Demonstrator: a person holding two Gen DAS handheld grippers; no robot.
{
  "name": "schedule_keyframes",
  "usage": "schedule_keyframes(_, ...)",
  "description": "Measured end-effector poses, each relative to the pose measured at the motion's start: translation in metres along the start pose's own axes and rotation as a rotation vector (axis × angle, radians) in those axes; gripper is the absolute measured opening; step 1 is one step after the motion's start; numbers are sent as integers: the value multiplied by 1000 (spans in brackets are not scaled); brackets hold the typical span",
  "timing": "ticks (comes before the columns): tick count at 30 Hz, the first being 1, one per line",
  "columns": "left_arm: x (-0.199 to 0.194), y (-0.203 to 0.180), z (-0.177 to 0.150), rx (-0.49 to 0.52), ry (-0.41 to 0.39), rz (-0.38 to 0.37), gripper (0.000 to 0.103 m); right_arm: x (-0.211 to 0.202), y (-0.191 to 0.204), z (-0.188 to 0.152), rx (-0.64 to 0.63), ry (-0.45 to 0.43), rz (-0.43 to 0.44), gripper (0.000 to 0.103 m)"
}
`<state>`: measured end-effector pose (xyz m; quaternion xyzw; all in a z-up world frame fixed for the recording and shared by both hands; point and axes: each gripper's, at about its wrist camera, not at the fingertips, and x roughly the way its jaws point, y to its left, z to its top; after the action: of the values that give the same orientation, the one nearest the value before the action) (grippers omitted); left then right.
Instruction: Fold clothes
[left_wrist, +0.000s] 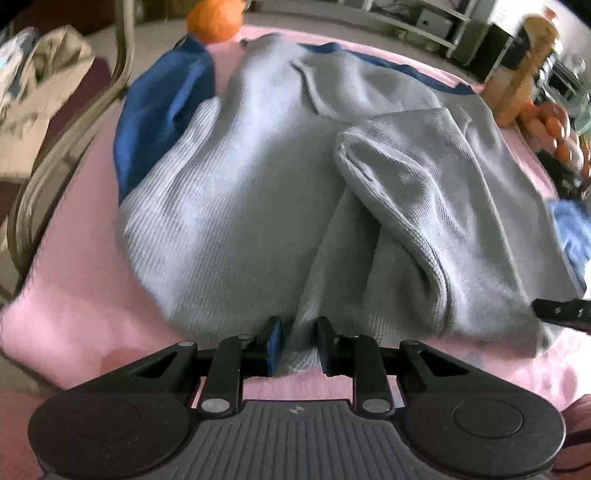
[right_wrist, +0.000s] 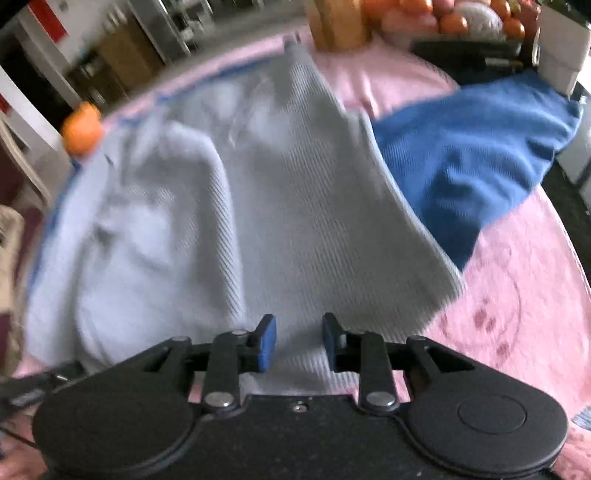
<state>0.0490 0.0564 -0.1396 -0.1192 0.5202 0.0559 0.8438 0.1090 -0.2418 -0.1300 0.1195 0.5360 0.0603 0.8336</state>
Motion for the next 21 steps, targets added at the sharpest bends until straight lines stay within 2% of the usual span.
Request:
schedule_keyframes(2,-16,11,7,-35,-31,-8,24,-9,9,0,-39,-39,18,28)
schedule_keyframes(7,-66,58,39,-113,-213,25,25,-52,38,18,-79,-171,143,35)
schedule_keyframes(9,-82,82,58,-160,-277,45,26,-71,54,30,-84,-222,197,45)
schedule_keyframes(11,-85,106,79,-236,-292,69,25,-83,81,46,-96,-250,257,48)
schedule_keyframes(14,-78,136,117,-345,-238,35,26,-85,137,59,-169,-229,323,51)
schedule_keyframes(16,-72,150,134,-356,-227,45,26,-75,180,66,-234,-197,347,52)
schedule_keyframes(19,-59,166,131,-352,-275,15,27,-49,245,74,-340,-166,349,54)
schedule_keyframes(21,-51,180,126,-373,-283,-17,23,-22,284,79,-416,-146,330,55)
